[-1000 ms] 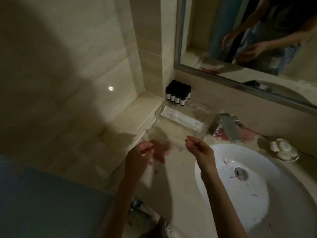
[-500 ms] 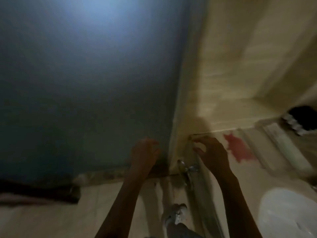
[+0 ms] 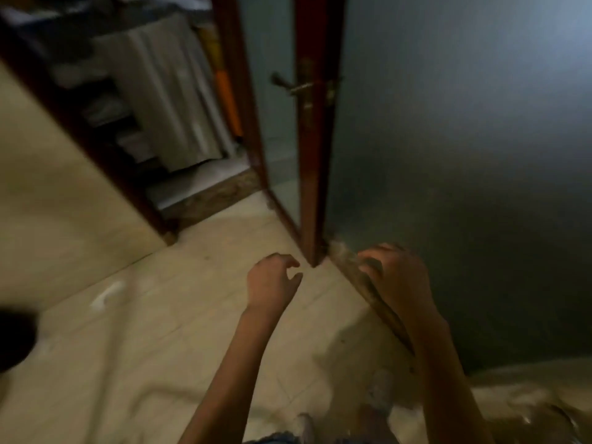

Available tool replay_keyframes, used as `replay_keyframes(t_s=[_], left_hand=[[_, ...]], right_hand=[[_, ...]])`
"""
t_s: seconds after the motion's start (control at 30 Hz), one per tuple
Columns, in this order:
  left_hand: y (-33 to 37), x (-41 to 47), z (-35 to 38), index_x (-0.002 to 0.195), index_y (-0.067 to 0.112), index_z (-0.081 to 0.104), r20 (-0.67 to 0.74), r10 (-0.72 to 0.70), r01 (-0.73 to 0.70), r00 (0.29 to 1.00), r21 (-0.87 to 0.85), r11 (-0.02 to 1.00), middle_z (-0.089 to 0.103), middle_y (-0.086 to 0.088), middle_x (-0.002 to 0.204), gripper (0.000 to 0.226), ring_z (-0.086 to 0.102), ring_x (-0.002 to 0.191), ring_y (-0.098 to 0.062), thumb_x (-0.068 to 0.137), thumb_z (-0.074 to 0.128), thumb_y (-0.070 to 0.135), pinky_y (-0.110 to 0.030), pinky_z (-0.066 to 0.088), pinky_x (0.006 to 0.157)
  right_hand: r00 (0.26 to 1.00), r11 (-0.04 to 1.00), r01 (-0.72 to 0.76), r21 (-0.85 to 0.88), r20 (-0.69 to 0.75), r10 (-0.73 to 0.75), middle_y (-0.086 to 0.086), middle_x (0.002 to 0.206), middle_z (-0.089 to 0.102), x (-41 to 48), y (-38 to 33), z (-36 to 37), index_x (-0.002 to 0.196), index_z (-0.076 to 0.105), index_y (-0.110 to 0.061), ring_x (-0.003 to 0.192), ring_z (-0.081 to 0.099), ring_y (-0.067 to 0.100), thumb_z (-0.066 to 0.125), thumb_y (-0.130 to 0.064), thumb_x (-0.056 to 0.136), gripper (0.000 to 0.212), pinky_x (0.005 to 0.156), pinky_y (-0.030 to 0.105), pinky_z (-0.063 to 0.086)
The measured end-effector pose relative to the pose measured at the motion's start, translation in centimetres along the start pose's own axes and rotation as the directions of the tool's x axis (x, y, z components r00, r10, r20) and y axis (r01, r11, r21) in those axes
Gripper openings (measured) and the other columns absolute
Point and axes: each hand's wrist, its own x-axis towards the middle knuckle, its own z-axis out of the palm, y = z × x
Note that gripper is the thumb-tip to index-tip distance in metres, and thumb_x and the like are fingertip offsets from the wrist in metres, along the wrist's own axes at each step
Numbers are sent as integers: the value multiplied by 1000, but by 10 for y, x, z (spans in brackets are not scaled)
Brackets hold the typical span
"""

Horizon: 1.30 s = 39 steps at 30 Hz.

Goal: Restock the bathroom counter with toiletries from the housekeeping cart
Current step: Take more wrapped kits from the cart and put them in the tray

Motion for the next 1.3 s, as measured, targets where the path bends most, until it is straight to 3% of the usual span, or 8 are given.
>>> replay_keyframes(t_s=[0.17,0.37,0.57,0.7,0.87,1.0,1.17,1.3], left_hand=[[-97,-34,-37,116,33,64,-120,-286,288,951,-5,958,64,11,118,25,59,108,-10,91,59,38,-25,45,84],[-154,-39,-58,114,32,65,-165,-444,441,881,-55,896,65,12,119,23,60,106,-9,91,60,35,-24,46,82],[-190,17,-78,112,33,66,-233,-467,461,853,-83,883,65,11,116,22,60,106,-10,92,59,35,-25,47,83],[-215,83,-99,115,30,65,-247,-429,426,869,-70,902,66,9,117,24,61,106,-10,92,60,33,-26,49,87],[-241,185,-140,114,31,65,-320,-378,380,869,-59,923,66,10,116,23,61,105,-9,91,62,34,-26,49,86],[-254,250,-156,106,27,65,-350,-357,361,866,-56,931,67,8,110,17,62,99,-11,91,61,34,-23,46,78],[-278,290,-159,112,30,64,-307,-416,396,856,-127,909,66,12,114,23,62,101,-6,89,64,34,-23,48,84],[-300,320,-171,113,27,65,-279,-472,455,836,-127,881,65,9,116,23,61,106,-10,91,63,32,-25,46,85]], right_hand=[[953,968,238,83,173,-249,-7,110,65,35,-98,48,109,70,-27,104,57,21,61,-27,91,20,89,36,44],[864,907,408,105,276,-420,-8,116,64,79,-169,76,116,67,-28,107,57,16,60,-26,93,24,89,33,45],[816,874,481,71,327,-476,-11,120,63,151,-212,101,120,65,-30,110,54,13,58,-28,94,27,89,29,41],[788,864,495,92,371,-491,-8,121,63,223,-239,115,122,64,-29,110,56,11,60,-25,93,29,81,24,39],[820,872,482,89,305,-484,-9,122,63,326,-274,120,122,64,-31,111,57,12,62,-28,92,30,85,24,40],[827,872,486,59,292,-480,-10,127,61,391,-291,133,124,63,-30,114,55,10,60,-28,93,31,78,19,32],[786,866,483,130,372,-494,-6,125,63,443,-305,158,124,63,-25,114,57,10,62,-23,93,32,85,18,37],[761,871,469,150,432,-484,-7,122,64,478,-317,180,125,62,-27,111,58,12,63,-27,91,33,92,28,46]])
